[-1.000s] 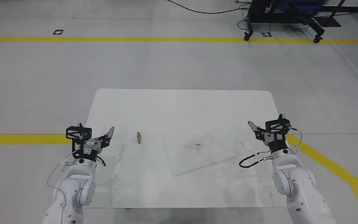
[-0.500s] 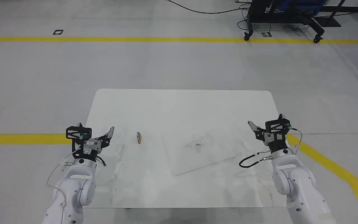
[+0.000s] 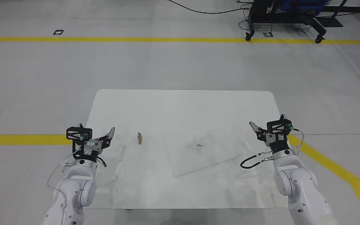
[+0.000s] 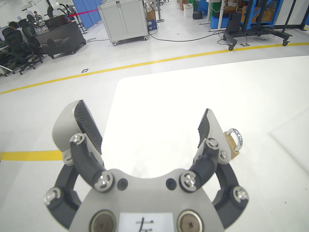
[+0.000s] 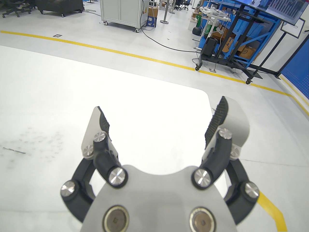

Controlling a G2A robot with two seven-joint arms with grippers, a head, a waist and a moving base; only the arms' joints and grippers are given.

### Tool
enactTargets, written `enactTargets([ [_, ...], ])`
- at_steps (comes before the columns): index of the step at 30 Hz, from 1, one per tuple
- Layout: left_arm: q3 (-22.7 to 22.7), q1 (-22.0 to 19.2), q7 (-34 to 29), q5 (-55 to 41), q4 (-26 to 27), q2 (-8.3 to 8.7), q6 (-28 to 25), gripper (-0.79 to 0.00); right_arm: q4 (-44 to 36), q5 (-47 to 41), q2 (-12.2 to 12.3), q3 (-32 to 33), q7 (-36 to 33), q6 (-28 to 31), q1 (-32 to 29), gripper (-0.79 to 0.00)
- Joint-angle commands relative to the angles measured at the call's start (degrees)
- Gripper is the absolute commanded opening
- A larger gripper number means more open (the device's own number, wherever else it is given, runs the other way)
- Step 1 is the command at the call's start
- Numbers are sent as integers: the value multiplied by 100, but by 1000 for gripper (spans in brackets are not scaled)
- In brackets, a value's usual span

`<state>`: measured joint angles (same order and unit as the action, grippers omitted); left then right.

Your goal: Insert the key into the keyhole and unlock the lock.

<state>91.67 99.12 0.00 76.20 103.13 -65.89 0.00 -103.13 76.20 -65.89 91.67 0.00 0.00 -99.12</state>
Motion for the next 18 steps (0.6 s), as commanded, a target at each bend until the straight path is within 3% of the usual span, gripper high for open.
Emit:
enactTargets([
  [1, 0, 0, 0, 0, 0, 0, 0, 0, 0, 0, 0, 0, 0, 0, 0, -1],
  [18, 0, 0, 0, 0, 0, 0, 0, 0, 136, 730, -45, -1409, -253, 1806, 931, 0],
])
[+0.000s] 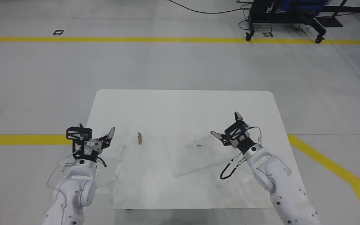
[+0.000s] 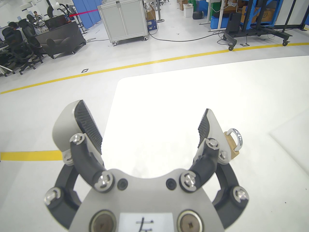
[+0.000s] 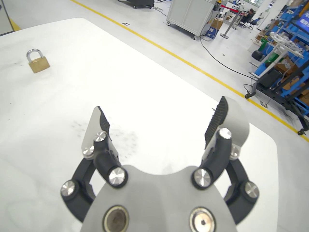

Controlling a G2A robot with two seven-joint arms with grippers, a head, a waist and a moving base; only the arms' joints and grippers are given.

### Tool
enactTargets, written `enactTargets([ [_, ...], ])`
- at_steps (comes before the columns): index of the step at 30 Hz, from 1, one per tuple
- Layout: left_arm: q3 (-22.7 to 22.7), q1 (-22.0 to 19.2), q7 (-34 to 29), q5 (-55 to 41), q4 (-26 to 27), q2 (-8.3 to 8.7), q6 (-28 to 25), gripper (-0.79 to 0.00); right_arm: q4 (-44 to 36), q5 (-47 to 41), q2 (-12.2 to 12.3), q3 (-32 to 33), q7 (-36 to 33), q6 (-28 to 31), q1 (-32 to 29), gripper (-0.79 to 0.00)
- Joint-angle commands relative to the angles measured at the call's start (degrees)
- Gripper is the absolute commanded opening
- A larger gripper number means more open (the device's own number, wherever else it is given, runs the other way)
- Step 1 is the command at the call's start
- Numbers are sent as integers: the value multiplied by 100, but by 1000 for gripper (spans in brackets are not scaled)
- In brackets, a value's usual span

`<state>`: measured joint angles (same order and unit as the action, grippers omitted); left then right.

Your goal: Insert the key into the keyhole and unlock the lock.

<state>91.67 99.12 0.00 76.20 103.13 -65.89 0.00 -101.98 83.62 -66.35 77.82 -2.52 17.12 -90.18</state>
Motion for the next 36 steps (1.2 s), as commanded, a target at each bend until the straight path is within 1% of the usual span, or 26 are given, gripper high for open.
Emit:
enactTargets([
  [1, 0, 0, 0, 0, 0, 0, 0, 0, 35, -33, 1, -57, 12, 206, 69, 0],
  [5, 0, 0, 0, 0, 0, 0, 0, 0, 259, -344, 32, -123, 23, 1190, 276, 0],
  [8, 0, 0, 0, 0, 0, 0, 0, 0, 516, -442, 85, -183, -378, 2334, 643, 0],
  [11, 0, 0, 0, 0, 0, 0, 0, 0, 836, -261, 126, -413, -796, 3391, 1084, 0],
  [13, 0, 0, 0, 0, 0, 0, 0, 0, 1085, -15, 126, -610, -1083, 3658, 1380, 0],
  [14, 0, 0, 0, 0, 0, 0, 0, 0, 1188, 140, 118, -723, -1217, 3659, 1510, 0],
  [17, 0, 0, 0, 0, 0, 0, 0, 0, 1381, 555, 75, -1058, -1379, 3392, 1764, 0],
  [18, 0, 0, 0, 0, 0, 0, 0, 0, 1465, 591, 62, -1137, -1346, 3346, 1828, -46],
  [19, 0, 0, 0, 0, 0, 0, 0, 0, 1547, 618, 51, -1199, -1323, 3326, 1896, -175],
  [20, 0, 0, 0, 0, 0, 0, 0, 0, 1625, 631, 42, -1253, -1309, 3318, 1961, -277],
  [21, 0, 0, 0, 0, 0, 0, 0, 0, 1690, 632, 34, -1304, -1306, 3340, 2023, -400],
  [22, 0, 0, 0, 0, 0, 0, 0, 0, 1746, 628, 28, -1350, -1307, 3382, 2080, -428],
  [23, 0, 0, 0, 0, 0, 0, 0, 0, 1792, 641, 24, -1389, -1325, 3418, 2138, -434],
  [24, 0, 0, 0, 0, 0, 0, 0, 0, 1841, 654, 20, -1431, -1369, 3451, 2188, -468],
  [28, 0, 0, 0, 0, 0, 0, 0, 0, 1975, 769, 5, -1643, -1610, 3686, 2379, -551],
  [30, 0, 0, 0, 0, 0, 0, 0, 0, 1995, 848, -2, -1739, -1654, 3704, 2429, -696],
  [31, 0, 0, 0, 0, 0, 0, 0, 0, 2006, 864, -3, -1767, -1645, 3707, 2444, -754],
  [32, 0, 0, 0, 0, 0, 0, 0, 0, 2014, 876, -2, -1780, -1626, 3698, 2460, -785],
  [36, 0, 0, 0, 0, 0, 0, 0, 0, 2045, 947, -4, -1832, -1667, 3559, 2509, -785],
])
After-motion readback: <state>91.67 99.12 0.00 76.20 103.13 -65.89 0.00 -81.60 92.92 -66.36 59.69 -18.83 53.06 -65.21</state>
